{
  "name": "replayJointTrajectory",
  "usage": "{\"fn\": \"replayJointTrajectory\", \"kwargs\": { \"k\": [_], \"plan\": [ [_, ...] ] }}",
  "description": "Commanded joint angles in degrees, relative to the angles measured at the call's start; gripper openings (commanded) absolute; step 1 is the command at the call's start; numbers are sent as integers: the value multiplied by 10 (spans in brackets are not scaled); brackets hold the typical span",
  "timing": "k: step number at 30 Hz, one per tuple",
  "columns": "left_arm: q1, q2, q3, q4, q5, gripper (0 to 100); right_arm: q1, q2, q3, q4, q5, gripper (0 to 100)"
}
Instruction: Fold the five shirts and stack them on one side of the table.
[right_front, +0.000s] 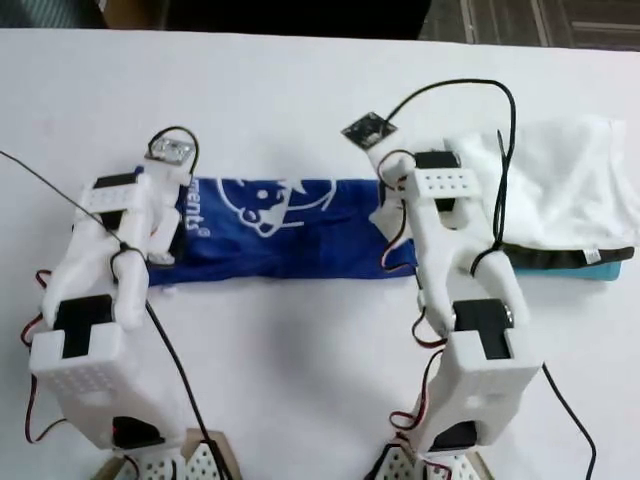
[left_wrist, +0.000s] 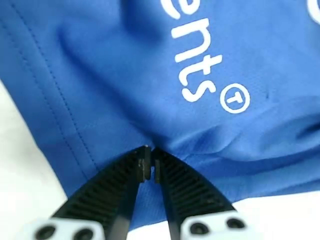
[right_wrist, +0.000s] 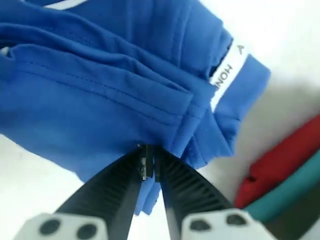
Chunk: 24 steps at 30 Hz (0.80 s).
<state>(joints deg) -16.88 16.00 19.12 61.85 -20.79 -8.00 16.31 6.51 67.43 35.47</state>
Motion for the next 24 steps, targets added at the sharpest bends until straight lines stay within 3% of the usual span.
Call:
{"fn": "replayJointTrajectory", "kwargs": {
  "k": [1,7,13,15,19,24],
  "plan": [
    [-8,-3,-2,-22,5,48,-6,-76,-18,29,-5,23],
    [-10,-19,-23,10,5,49,-14,-250,17,60,-23,24],
    [-41,-73,-135,114,5,52,-3,-274,219,14,-22,55],
    [-69,-76,-178,120,1,85,-2,-280,281,-20,-23,97],
    [-106,-42,-243,120,-39,267,-2,-308,393,-89,-21,144],
    [-106,87,-332,121,-47,260,-1,-339,501,-170,-19,145]
  ]
}}
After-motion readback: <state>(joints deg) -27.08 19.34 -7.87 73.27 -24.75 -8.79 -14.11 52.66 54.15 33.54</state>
